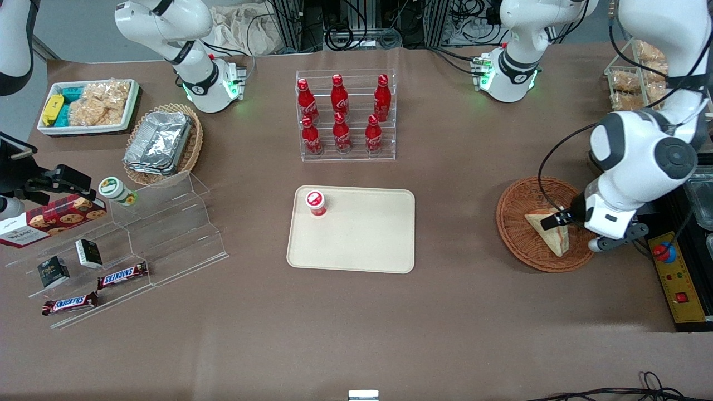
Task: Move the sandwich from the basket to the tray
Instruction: 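Lower the open left gripper onto the wrapped sandwich in the wicker basket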
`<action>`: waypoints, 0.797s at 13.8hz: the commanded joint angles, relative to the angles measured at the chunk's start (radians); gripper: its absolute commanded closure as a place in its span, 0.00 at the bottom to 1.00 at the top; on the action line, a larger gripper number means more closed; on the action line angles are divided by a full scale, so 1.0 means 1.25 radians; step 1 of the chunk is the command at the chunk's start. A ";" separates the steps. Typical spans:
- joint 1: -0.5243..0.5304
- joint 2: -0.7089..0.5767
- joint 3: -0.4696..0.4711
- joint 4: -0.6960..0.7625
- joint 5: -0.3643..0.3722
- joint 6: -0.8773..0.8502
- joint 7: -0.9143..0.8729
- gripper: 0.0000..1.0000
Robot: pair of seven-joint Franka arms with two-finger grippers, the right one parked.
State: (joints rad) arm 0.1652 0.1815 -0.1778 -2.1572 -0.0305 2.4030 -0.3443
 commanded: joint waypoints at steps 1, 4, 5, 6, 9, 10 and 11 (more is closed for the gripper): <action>0.033 0.012 -0.004 -0.055 0.001 0.083 -0.018 0.00; 0.048 0.056 -0.004 -0.057 0.001 0.126 -0.018 0.00; 0.057 0.071 -0.004 -0.056 0.001 0.138 -0.019 0.00; 0.059 0.083 -0.004 -0.056 -0.001 0.153 -0.019 0.00; 0.056 0.106 -0.005 -0.052 -0.004 0.164 -0.068 0.31; 0.054 0.109 -0.005 -0.052 -0.004 0.164 -0.083 0.54; 0.052 0.109 -0.006 -0.051 -0.005 0.163 -0.118 0.62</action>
State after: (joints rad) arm 0.2299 0.3144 -0.1772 -2.2287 -0.0322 2.5963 -0.4271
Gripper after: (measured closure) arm 0.260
